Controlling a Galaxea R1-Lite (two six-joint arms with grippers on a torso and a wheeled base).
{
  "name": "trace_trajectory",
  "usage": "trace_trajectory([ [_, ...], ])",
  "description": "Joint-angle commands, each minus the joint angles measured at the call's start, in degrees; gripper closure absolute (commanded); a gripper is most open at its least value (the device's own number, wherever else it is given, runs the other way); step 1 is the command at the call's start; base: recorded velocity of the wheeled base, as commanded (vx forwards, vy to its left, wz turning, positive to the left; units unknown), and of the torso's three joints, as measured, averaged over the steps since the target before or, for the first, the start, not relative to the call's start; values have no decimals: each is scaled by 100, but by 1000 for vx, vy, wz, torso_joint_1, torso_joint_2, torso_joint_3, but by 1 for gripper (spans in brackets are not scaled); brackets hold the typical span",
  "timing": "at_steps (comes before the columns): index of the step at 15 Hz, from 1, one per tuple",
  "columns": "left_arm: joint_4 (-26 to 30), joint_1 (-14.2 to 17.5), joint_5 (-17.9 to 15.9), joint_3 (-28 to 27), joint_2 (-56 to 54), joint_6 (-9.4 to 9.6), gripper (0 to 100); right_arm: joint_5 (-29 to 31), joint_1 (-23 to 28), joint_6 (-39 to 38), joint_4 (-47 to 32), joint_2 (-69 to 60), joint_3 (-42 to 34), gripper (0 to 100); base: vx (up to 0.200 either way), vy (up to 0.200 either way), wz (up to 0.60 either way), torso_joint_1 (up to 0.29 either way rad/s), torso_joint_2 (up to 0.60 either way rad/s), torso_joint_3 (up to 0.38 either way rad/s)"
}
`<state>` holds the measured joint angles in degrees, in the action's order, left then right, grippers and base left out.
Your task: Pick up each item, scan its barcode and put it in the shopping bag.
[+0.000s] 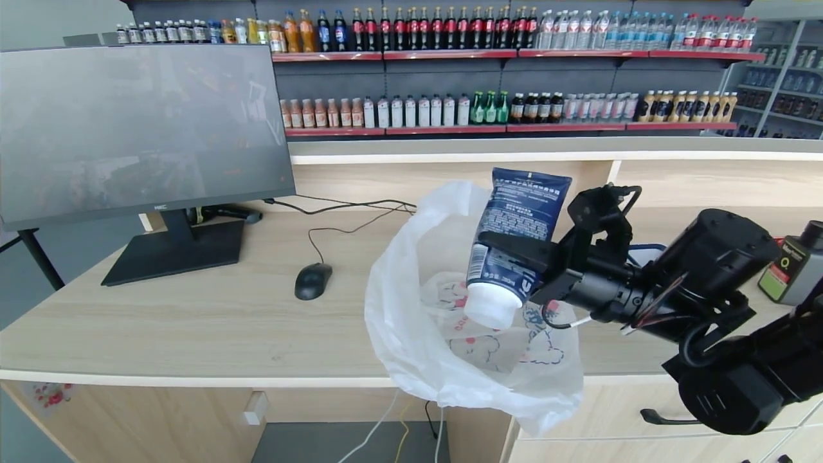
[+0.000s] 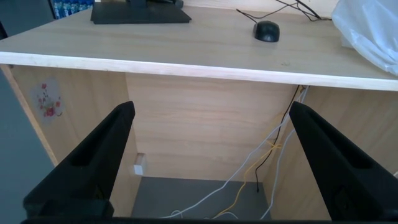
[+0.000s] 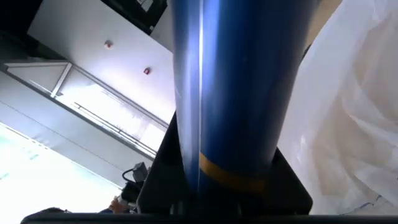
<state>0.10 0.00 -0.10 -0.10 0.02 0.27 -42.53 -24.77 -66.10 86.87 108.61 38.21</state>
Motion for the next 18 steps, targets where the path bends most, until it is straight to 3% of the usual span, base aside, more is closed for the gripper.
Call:
trace_trajectory([
  [1, -1, 0, 1, 1, -2, 0, 0, -352, 377, -149, -3, 178, 214, 100, 0, 0, 0, 0, 0, 0],
  [4, -1, 0, 10, 1, -2, 0, 0, -844, 631, -492, -3, 425, 284, 100, 0, 0, 0, 0, 0, 0],
  [18, -1, 0, 1, 1, -2, 0, 0, -765, 253, -404, 23, 530, 398, 100, 0, 0, 0, 0, 0, 0],
])
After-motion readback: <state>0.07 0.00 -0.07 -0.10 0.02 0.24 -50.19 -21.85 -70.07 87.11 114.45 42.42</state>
